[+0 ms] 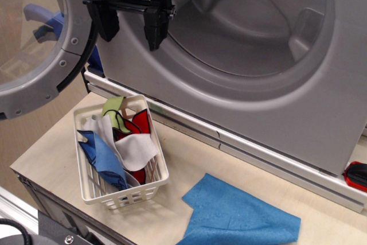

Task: Put clothes in laundry machine

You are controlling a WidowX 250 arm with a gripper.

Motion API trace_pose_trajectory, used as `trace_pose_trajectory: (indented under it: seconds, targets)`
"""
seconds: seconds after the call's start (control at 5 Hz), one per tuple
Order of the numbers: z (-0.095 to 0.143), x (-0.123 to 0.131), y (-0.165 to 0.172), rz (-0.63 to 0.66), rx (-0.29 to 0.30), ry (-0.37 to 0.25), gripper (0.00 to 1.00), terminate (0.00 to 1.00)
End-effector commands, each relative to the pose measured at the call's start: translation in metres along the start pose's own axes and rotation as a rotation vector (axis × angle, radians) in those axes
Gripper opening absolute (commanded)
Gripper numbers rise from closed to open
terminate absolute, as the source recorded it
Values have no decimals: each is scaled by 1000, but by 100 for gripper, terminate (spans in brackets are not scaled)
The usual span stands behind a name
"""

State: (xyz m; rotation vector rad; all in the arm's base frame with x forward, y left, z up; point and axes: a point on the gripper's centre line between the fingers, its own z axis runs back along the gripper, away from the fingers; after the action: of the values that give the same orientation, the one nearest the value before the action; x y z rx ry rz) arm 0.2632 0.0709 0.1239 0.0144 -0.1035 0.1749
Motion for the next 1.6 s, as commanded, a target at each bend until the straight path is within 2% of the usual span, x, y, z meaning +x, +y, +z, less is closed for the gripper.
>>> trace_pose_trajectory:
  seconds: [0.0, 0.2, 0.4, 0.6, 0.8, 1.0, 1.4]
  targets:
    - [0, 0, 0, 0, 0, 0, 100, 0]
    - [-15, -21, 0, 140, -11, 17, 100, 0]
    - [-33, -37, 1, 147, -6, 19, 100, 0]
    - [-55, -48, 5, 43, -45, 40, 100, 0]
    - [-82, -58, 9, 57, -49, -3, 100, 0]
    - [-97, -65, 13, 203, -49, -55, 100, 0]
    - [-122, -65, 21, 309, -23, -72, 100, 0]
